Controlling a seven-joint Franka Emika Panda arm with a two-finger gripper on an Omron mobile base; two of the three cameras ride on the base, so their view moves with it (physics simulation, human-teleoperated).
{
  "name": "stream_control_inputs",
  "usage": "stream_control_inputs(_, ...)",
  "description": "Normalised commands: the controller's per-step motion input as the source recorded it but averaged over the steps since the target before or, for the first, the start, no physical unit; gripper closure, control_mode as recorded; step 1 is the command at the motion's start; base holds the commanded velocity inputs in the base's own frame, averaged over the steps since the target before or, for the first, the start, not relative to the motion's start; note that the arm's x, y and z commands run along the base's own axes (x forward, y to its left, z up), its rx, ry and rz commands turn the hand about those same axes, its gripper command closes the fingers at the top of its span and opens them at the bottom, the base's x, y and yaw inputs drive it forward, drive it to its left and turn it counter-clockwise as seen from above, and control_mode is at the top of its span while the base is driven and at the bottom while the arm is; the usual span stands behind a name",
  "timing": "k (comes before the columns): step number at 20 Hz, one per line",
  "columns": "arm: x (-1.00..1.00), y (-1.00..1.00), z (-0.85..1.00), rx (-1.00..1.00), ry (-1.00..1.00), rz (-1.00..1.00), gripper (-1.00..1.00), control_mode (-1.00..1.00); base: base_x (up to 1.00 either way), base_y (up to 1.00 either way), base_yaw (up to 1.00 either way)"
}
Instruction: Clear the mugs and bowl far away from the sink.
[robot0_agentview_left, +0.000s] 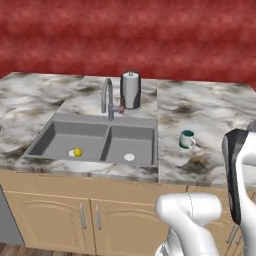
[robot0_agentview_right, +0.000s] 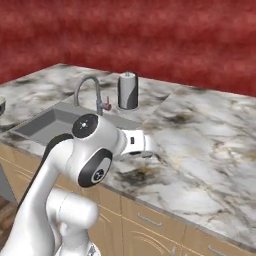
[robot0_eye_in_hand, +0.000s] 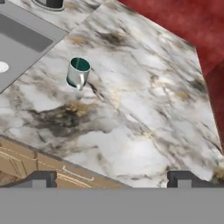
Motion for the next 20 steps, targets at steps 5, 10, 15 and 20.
stream_control_inputs(5,0.00,0.00,0.00,0.00,0.00,0.00,-1.00,1.00,0.23,0.00,0.27)
stream_control_inputs(10,0.00,0.00,0.00,0.00,0.00,0.00,-1.00,1.00,0.10,0.00,0.01)
stream_control_inputs(15,0.00,0.00,0.00,0.00,0.00,0.00,-1.00,1.00,0.38,0.00,0.00)
stream_control_inputs(20,0.06,0.00,-0.06,0.01,0.01,0.00,-1.00,-1.00,0.19,0.00,0.00)
